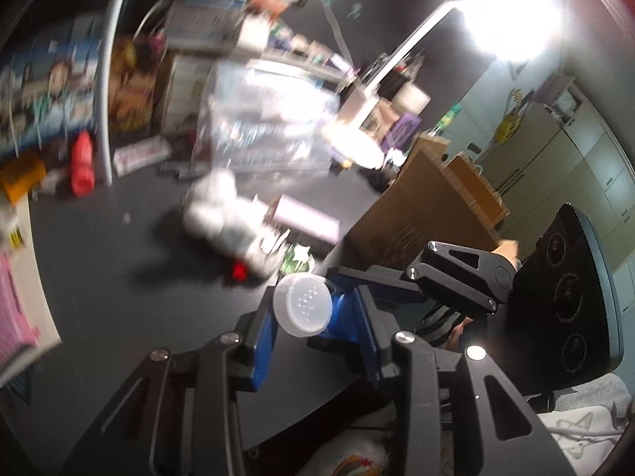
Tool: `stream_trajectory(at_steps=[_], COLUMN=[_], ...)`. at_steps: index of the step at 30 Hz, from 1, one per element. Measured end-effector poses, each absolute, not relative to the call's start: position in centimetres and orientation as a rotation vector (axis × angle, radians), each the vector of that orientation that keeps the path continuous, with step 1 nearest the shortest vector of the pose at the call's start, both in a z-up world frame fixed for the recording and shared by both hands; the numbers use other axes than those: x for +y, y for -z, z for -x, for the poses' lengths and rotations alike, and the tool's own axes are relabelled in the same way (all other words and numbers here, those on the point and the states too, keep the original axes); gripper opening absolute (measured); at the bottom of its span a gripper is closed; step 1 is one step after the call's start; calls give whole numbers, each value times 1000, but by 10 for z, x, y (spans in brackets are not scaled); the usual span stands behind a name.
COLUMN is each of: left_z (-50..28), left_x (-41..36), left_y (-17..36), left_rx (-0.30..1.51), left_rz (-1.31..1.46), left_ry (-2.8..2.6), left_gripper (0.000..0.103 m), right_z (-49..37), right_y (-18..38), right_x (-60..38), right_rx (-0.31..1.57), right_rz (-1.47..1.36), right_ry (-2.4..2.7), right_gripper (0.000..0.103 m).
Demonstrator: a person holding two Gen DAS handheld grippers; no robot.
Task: Organize objects
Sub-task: 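Grasp the white cup with the left gripper while the right gripper holds the blue lid, then lower the cup into the cardboard box and open both grippers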
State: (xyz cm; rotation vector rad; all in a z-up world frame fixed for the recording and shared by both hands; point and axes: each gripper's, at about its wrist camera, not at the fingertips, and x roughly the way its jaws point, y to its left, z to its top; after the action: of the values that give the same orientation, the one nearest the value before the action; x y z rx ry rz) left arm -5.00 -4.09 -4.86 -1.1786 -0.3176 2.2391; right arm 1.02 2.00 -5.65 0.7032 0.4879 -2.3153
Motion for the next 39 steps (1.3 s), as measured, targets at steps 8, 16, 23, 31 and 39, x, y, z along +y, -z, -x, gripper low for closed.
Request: stream_trajectory(at_steps=[8,16,23,31,39], left_z=[61,100,130,147,142], left_x=[4,90,156,201,198], left_y=[-17,-41,-30,-13,-23], left_rx=[-195,-41,32,103,172], left_rz=[1041,1088,1183,1271,1214], left_ry=[-2232,-2134,-2047,-1998,-2080], left_gripper=[34,34,29,30,81], right_z=[-15,-6,15,26,28], right_y=[-5,-39,-32,-16,-1], right_x=[49,117,179,225,234], right_rx=[543,499,399,304,291], right_rz=[-620,-705,-895,-1031,-1144], right_ry=[2444,2562,2599,2590,2530], right_gripper=[27,27,27,27,38])
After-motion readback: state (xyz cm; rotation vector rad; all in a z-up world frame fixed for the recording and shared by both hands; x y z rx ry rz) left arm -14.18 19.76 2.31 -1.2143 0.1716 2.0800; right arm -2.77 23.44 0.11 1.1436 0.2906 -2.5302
